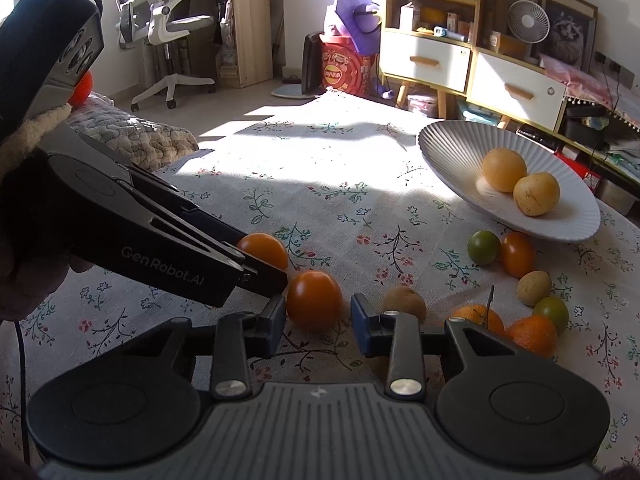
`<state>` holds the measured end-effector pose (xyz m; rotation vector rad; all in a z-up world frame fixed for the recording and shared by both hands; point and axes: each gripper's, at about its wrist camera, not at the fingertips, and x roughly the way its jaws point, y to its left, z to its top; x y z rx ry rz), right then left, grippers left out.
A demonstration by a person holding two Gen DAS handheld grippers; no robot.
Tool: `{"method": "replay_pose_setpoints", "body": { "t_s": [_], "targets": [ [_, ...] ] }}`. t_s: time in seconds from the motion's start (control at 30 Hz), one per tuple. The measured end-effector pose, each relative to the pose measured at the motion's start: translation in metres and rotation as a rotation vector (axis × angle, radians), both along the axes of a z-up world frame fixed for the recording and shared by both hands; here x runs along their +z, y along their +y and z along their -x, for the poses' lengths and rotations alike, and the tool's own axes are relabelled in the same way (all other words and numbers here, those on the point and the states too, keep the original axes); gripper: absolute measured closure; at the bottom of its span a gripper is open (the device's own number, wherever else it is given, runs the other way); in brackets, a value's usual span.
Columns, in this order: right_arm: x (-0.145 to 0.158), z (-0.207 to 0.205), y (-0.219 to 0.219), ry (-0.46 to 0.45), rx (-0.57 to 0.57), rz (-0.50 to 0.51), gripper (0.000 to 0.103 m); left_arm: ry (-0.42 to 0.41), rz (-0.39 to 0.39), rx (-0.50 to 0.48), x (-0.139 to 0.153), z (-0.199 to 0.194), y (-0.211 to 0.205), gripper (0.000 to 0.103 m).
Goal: Organize fruits
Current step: 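Grasp an orange tomato with the left gripper while the right gripper grasps another, then carry both orange tomatoes with both grippers toward the white plate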
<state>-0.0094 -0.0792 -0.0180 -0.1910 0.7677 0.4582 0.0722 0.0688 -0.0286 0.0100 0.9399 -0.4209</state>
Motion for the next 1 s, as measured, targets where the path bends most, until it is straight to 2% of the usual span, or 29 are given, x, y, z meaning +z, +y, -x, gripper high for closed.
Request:
{"method": "replay_pose_setpoints", "body": {
  "t_s": [0.1, 0.6, 1.0],
  "targets": [
    [-0.001, 0.0, 0.001, 0.004, 0.003, -0.001, 0.074, 0.002, 0.0, 0.003, 0.0, -0.001, -0.001, 0.081],
    [0.001, 0.002, 0.003, -0.004, 0.019, 0.009, 0.076, 0.002, 0.005, 0.017, 0.001, -0.002, 0.002, 0.082],
    [0.015, 0.001, -0.007, -0.03, -0.01, -0.025, 0.076, -0.043, 0.032, 0.03, 0.018, -0.006, -0.001, 0.082]
  ]
}}
